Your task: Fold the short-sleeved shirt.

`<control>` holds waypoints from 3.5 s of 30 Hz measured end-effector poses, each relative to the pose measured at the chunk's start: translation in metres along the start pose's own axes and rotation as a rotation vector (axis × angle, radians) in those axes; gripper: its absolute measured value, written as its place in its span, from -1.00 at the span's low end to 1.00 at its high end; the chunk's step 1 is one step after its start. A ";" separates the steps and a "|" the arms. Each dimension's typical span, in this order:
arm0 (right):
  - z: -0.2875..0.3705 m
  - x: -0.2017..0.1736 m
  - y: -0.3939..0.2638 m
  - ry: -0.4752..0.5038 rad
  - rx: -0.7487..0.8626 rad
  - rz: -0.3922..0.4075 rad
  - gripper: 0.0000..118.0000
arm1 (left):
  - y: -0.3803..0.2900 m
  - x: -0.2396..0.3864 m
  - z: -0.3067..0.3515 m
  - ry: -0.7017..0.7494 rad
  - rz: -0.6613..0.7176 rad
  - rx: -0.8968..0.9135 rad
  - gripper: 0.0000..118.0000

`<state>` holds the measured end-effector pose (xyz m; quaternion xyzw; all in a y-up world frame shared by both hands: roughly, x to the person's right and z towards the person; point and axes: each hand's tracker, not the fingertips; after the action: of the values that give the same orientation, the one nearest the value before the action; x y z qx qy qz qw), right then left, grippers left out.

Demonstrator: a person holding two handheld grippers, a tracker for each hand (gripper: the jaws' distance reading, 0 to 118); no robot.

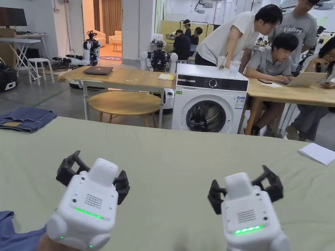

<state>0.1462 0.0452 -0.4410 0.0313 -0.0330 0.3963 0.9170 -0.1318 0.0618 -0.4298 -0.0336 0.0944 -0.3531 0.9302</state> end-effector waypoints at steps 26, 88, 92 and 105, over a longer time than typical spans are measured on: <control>0.004 0.037 -0.016 0.026 -0.232 -0.928 1.00 | -0.021 -0.038 -0.006 -0.120 0.895 -0.041 0.93; 0.053 -0.113 0.165 0.475 -0.011 -0.738 -1.00 | -0.220 -0.225 0.073 -0.124 0.744 -0.745 -1.00; 0.053 -0.118 0.155 0.493 -0.023 -0.704 -1.00 | -0.257 -0.228 0.062 -0.234 0.806 -0.882 -0.51; 0.037 -0.133 0.121 0.507 -0.111 -0.673 -1.00 | -0.326 -0.177 0.017 -0.400 0.775 -1.178 0.10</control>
<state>-0.0345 0.0287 -0.4113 -0.1077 0.1845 0.0676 0.9746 -0.4697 -0.0647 -0.3440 -0.5562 0.1023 0.1233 0.8155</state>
